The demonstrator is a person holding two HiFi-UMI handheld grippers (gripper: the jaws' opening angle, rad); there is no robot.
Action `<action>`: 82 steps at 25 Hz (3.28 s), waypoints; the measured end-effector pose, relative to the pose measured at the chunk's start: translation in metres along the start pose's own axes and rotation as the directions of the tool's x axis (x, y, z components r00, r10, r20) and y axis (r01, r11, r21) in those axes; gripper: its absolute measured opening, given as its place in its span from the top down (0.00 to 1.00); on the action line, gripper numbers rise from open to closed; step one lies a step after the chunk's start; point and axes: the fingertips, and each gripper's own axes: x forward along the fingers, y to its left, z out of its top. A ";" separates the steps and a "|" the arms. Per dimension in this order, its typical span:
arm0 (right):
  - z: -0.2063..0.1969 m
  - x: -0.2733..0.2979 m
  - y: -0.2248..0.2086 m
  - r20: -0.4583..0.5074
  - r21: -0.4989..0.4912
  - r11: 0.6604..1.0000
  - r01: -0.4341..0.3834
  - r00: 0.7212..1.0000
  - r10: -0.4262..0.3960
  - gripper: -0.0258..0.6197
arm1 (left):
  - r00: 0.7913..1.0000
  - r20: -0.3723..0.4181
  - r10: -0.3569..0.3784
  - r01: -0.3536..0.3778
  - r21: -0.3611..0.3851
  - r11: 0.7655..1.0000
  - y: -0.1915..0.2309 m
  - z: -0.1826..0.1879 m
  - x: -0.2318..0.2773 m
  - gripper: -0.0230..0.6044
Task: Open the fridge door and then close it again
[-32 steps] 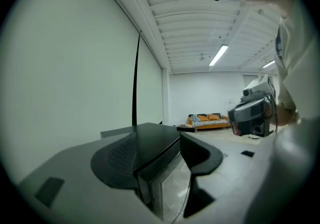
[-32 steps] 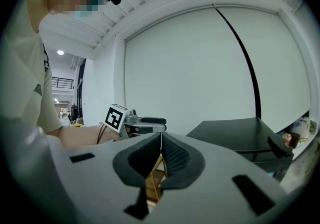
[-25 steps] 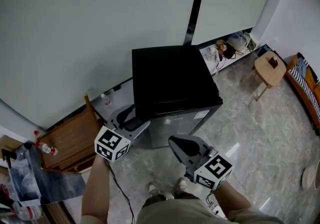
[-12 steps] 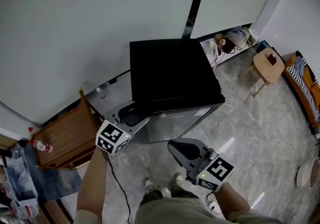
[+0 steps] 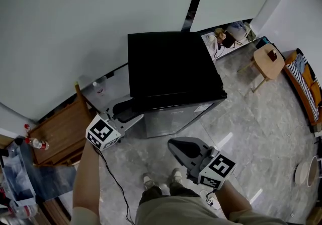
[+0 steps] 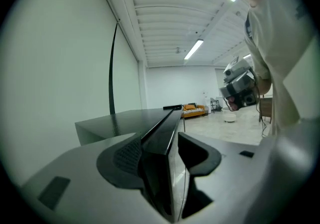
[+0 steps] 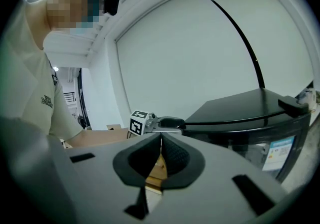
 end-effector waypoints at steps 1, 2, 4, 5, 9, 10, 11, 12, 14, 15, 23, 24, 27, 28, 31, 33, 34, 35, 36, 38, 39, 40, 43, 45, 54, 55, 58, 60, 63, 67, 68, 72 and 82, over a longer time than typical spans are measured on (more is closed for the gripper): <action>-0.002 -0.001 -0.001 -0.005 0.005 1.000 0.005 1.000 -0.005 0.96 | 1.000 0.000 -0.011 0.011 0.005 1.000 0.001 0.000 -0.001 0.61; -0.004 -0.002 -0.003 -0.010 0.009 1.000 0.010 1.000 -0.010 0.96 | 1.000 0.002 -0.020 0.020 0.009 1.000 0.002 -0.001 -0.001 0.62; -0.008 -0.005 -0.007 -0.018 0.014 1.000 0.018 1.000 -0.018 0.96 | 0.999 0.014 -0.032 0.032 0.013 0.999 0.003 0.000 -0.001 0.63; -0.010 -0.005 -0.009 -0.020 0.022 1.000 0.021 1.000 -0.021 0.96 | 0.999 0.020 -0.034 0.033 0.015 0.999 0.003 0.000 -0.001 0.63; -0.017 -0.006 -0.011 -0.035 0.043 0.999 0.029 0.999 -0.027 0.96 | 0.999 0.039 -0.018 0.018 -0.002 1.000 0.005 -0.001 -0.002 0.66; -0.018 -0.006 -0.011 -0.039 0.045 0.999 0.030 0.999 -0.028 0.96 | 0.999 0.051 -0.013 0.014 -0.017 1.000 0.005 -0.001 -0.002 0.66; -0.020 -0.005 -0.011 -0.042 0.049 0.998 0.031 0.999 -0.029 0.96 | 0.998 0.062 -0.009 0.011 -0.034 0.999 0.006 -0.001 -0.002 0.65; -0.021 -0.004 -0.011 -0.044 0.053 0.998 0.031 0.999 -0.028 0.96 | 0.998 0.068 -0.008 0.011 -0.048 0.999 0.006 -0.002 -0.002 0.65; -0.023 -0.002 -0.008 -0.043 0.058 0.998 0.023 0.999 -0.021 0.96 | 0.998 0.066 -0.010 0.015 -0.068 0.998 0.006 -0.002 -0.002 0.66; -0.024 -0.001 -0.006 -0.042 0.062 0.998 0.018 0.999 -0.015 0.96 | 0.998 0.062 -0.009 0.014 -0.074 0.997 0.005 -0.002 -0.002 0.66; -0.031 0.002 0.003 -0.045 0.075 0.997 0.004 0.999 -0.001 0.96 | 0.995 0.099 0.032 -0.016 -0.159 0.987 0.003 -0.002 -0.005 0.66; -0.032 0.001 0.003 -0.045 0.077 0.997 0.005 0.999 -0.002 0.96 | 0.995 0.102 0.024 -0.008 -0.163 0.987 -0.002 -0.002 -0.007 0.66; -0.035 -0.003 0.004 -0.050 0.078 0.997 0.006 0.999 -0.003 0.96 | 0.995 0.095 -0.007 0.022 -0.156 0.987 -0.025 0.000 -0.016 0.67; -0.036 -0.004 0.005 -0.051 0.077 0.997 0.006 0.999 -0.002 0.96 | 0.996 0.089 -0.008 0.022 -0.151 0.988 -0.032 0.001 -0.019 0.68; -0.037 -0.005 0.007 -0.050 0.072 0.997 0.008 0.999 -0.004 0.96 | 0.998 0.068 -0.002 0.011 -0.140 0.990 -0.047 0.001 -0.023 0.68; -0.037 -0.005 0.012 -0.047 0.070 0.998 0.007 0.999 -0.003 0.96 | 0.998 0.055 0.008 0.000 -0.141 0.990 -0.051 0.000 -0.024 0.68; -0.037 -0.006 0.014 -0.046 0.069 0.998 0.005 0.999 -0.002 0.96 | 0.999 0.053 0.015 -0.007 -0.144 0.990 -0.051 0.000 -0.024 0.68; -0.038 -0.006 0.017 -0.045 0.069 0.998 0.004 0.999 -0.001 0.96 | 0.998 0.052 0.024 -0.016 -0.148 0.989 -0.052 0.000 -0.025 0.68; -0.039 -0.007 0.020 -0.046 0.068 0.998 0.002 0.999 0.001 0.96 | 0.998 0.053 0.034 -0.026 -0.151 0.988 -0.052 -0.001 -0.025 0.68; -0.042 -0.010 0.025 -0.050 0.065 0.998 0.002 0.999 0.002 0.96 | 0.997 0.052 0.054 -0.045 -0.158 0.986 -0.054 -0.001 -0.027 0.68; -0.044 -0.012 0.027 -0.053 0.064 0.998 0.003 0.999 0.001 0.96 | 0.997 0.051 0.062 -0.053 -0.161 0.985 -0.056 -0.001 -0.027 0.68; -0.045 -0.014 0.028 -0.055 0.064 0.998 0.004 0.998 -0.001 0.96 | 0.996 0.050 0.069 -0.060 -0.165 0.985 -0.058 0.000 -0.028 0.68; -0.047 -0.023 0.029 -0.057 0.060 0.998 0.019 0.998 -0.016 0.96 | 0.995 0.049 0.082 -0.072 -0.175 0.982 -0.068 0.001 -0.029 0.68; -0.049 -0.028 0.030 -0.071 0.027 0.999 0.040 0.997 -0.038 0.96 | 0.995 0.047 0.085 -0.075 -0.176 0.981 -0.075 0.001 -0.030 0.68; -0.046 -0.050 0.033 -0.081 -0.048 0.991 0.128 0.988 -0.132 0.96 | 0.989 0.031 0.142 -0.134 -0.191 0.973 -0.101 0.005 -0.035 0.68; -0.046 -0.054 0.033 -0.079 -0.048 0.990 0.135 0.987 -0.138 0.96 | 0.989 0.028 0.148 -0.140 -0.196 0.971 -0.104 0.005 -0.035 0.68; -0.047 -0.065 0.035 -0.073 -0.052 0.987 0.150 0.985 -0.154 0.96 | 0.986 0.025 0.162 -0.154 -0.207 0.966 -0.118 0.005 -0.038 0.68; -0.046 -0.074 0.035 -0.067 -0.049 0.986 0.162 0.984 -0.165 0.96 | 0.985 0.026 0.172 -0.162 -0.217 0.963 -0.128 0.007 -0.039 0.69; -0.046 -0.088 0.035 -0.058 -0.036 0.983 0.180 0.982 -0.182 0.96 | 0.981 0.020 0.192 -0.182 -0.230 0.956 -0.144 0.010 -0.039 0.69; -0.047 -0.100 0.035 -0.052 -0.023 0.980 0.198 0.979 -0.198 0.96 | 0.971 -0.008 0.238 -0.233 -0.242 0.942 -0.163 0.013 -0.039 0.69; -0.047 -0.103 0.035 -0.049 -0.021 0.979 0.201 0.978 -0.202 0.96 | 0.970 -0.010 0.244 -0.239 -0.247 0.939 -0.167 0.014 -0.039 0.69; -0.048 -0.116 0.036 -0.038 -0.017 0.976 0.216 0.975 -0.217 0.96 | 0.968 -0.024 0.249 -0.247 -0.256 0.935 -0.187 0.016 -0.039 0.69; -0.061 -0.145 0.037 -0.053 0.009 0.965 0.263 0.964 -0.262 0.96 | 0.984 -0.019 0.177 -0.176 -0.262 0.949 -0.245 0.029 -0.032 0.71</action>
